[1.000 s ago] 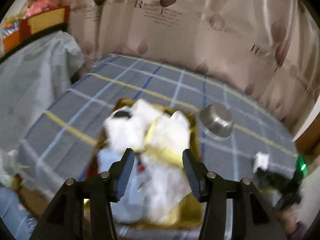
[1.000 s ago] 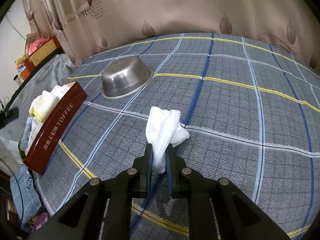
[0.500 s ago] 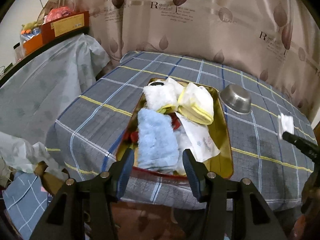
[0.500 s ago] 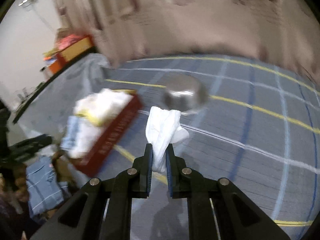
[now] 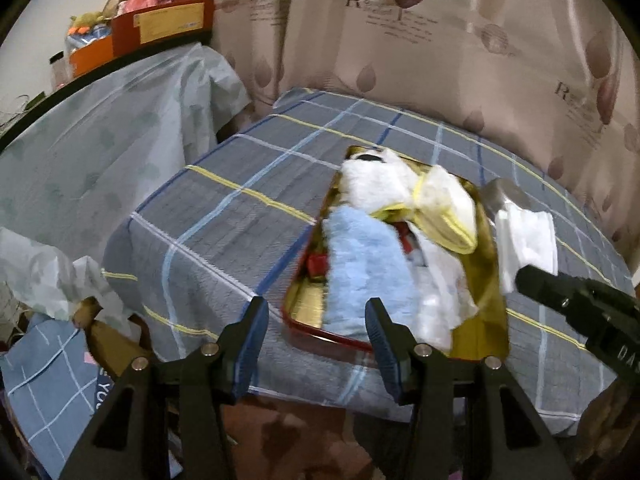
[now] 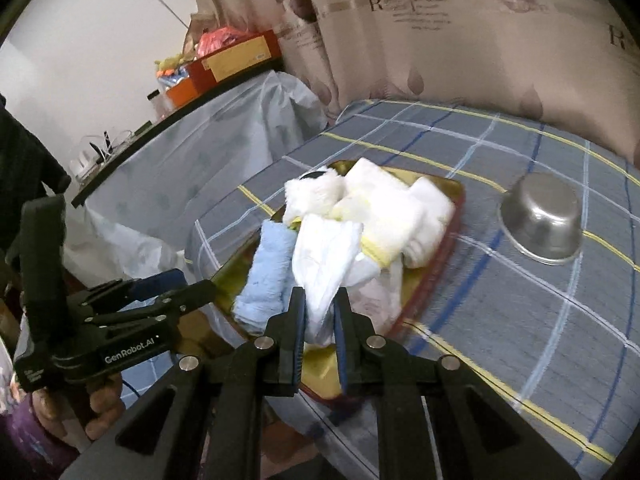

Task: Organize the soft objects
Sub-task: 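Carry the white towel into the gold tray and open the right gripper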

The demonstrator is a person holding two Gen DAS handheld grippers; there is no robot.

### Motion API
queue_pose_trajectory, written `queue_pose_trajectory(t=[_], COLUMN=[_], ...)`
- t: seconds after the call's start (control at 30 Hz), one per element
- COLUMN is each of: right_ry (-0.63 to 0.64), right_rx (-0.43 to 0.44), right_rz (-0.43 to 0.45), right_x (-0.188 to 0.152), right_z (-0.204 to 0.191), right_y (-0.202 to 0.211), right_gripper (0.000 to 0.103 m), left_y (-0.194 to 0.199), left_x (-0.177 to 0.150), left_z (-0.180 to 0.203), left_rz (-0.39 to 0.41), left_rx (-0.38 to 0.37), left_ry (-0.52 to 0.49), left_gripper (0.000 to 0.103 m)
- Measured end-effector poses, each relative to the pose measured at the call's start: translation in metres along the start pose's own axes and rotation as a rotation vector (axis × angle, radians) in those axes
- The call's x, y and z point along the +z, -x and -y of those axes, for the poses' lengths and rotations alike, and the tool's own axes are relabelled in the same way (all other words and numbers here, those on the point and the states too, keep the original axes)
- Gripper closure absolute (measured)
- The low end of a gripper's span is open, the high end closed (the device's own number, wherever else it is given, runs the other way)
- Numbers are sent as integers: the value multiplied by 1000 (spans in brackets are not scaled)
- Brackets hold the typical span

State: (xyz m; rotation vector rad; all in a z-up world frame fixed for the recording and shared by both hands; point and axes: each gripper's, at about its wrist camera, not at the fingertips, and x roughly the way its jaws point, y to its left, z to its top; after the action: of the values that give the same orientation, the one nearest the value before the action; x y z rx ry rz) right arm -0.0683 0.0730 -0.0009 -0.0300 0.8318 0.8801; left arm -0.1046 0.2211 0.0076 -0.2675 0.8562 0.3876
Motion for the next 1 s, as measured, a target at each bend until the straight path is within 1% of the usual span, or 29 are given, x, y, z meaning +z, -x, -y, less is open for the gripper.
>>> queue_pose_trajectory(t=[0.17,0.43,0.63,0.9,1.0], right_ry=[-7,38,38,42,40], right_rx=[-30,-66,-73,-79,-87], right_rz=[-14,-34,-49,-51,-46], right_x=[-3,-7,-13,-15,-16], right_z=[-1,-11,-11,-11,-12], right_y=[-16,-31,-37,-36,-35], right_gripper=[89,89,88,87,84], left_y=[-4,-13,-14,-11,-10], left_x=[1,1,2,2,2], left_z=[-6,-13,-16,-12,-12], left_rz=[1,-29,-23,-1,5], left_rx=[41,62,75,94,94], left_ry=[2,21,25,3,-1], left_gripper=[52,52,52,52,52])
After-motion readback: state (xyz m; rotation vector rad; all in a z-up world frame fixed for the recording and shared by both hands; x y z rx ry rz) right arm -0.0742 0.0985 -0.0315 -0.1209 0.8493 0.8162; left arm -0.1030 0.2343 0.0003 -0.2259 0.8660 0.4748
